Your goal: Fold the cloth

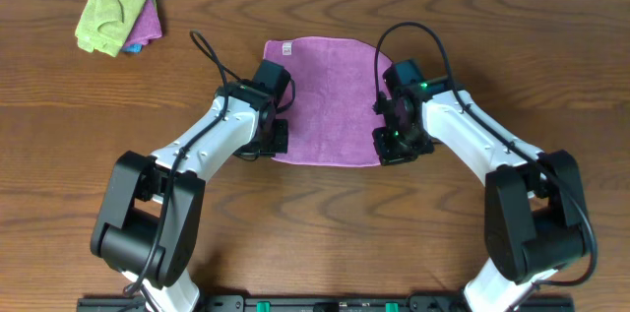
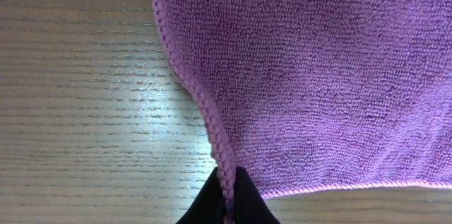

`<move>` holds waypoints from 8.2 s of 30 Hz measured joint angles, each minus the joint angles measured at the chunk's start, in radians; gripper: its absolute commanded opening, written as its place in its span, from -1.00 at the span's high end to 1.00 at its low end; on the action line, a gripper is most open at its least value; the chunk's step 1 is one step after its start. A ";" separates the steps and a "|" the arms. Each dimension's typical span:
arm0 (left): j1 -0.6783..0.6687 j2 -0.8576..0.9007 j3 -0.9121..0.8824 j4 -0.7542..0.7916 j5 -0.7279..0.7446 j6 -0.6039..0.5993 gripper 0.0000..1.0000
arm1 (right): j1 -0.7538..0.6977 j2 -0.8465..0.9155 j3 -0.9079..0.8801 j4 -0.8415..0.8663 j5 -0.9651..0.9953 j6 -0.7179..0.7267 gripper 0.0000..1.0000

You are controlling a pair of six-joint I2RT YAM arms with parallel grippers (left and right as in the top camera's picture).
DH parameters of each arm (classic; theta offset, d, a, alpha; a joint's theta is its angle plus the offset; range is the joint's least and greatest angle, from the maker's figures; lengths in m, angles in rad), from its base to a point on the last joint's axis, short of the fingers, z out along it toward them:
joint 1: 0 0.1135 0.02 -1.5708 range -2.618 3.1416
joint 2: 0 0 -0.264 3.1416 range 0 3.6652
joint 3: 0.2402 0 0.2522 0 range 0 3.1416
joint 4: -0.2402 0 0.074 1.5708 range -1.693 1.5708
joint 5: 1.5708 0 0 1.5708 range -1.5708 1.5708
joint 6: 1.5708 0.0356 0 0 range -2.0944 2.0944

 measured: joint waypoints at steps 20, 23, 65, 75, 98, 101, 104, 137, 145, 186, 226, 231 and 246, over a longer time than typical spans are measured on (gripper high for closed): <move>-0.002 0.000 0.000 -0.082 0.012 -0.138 0.88 | 0.000 0.000 -0.021 -0.120 0.011 0.020 0.97; -0.009 0.000 0.000 -0.082 0.012 -0.146 0.89 | 0.000 0.000 0.028 -0.179 0.009 0.026 0.97; -0.034 0.000 -0.001 -0.091 -0.005 -0.172 0.88 | 0.040 -0.011 -0.145 0.146 -0.045 0.070 0.97; -0.034 0.000 -0.001 -0.158 -0.037 -0.172 0.88 | 0.042 -0.011 -0.142 0.051 0.011 0.075 0.97; -0.034 0.000 -0.001 -0.115 -0.017 -0.180 0.88 | -0.175 -0.036 -0.027 -0.073 -0.357 0.062 0.17; -0.034 0.000 -0.001 -0.112 -0.017 -0.180 0.88 | -0.161 -0.029 -0.027 -0.058 -0.374 0.073 0.17; -0.034 0.000 -0.001 -0.111 -0.017 -0.180 0.88 | -0.161 -0.003 -0.027 -0.045 -0.374 0.078 0.17; -0.034 -0.003 0.000 -0.083 -0.017 -0.169 0.88 | -0.157 0.076 -0.008 -0.015 -0.380 0.132 0.97; -0.032 -0.150 0.018 0.048 -0.047 -0.128 0.89 | -0.157 -0.080 0.139 -0.015 -0.366 0.132 0.97; 0.131 -0.022 0.035 0.534 -0.035 -0.040 0.89 | -0.158 0.038 0.148 0.539 -0.228 0.289 0.97; 0.197 0.074 0.063 0.862 0.118 -0.035 0.89 | -0.160 0.141 0.150 0.819 -0.166 0.338 0.97; 0.220 0.154 0.110 0.875 0.152 -0.035 0.89 | -0.162 0.141 0.150 0.850 -0.126 0.339 0.97; 0.223 0.212 0.139 0.684 0.196 -0.016 0.89 | -0.162 0.214 0.150 0.703 -0.140 0.340 0.97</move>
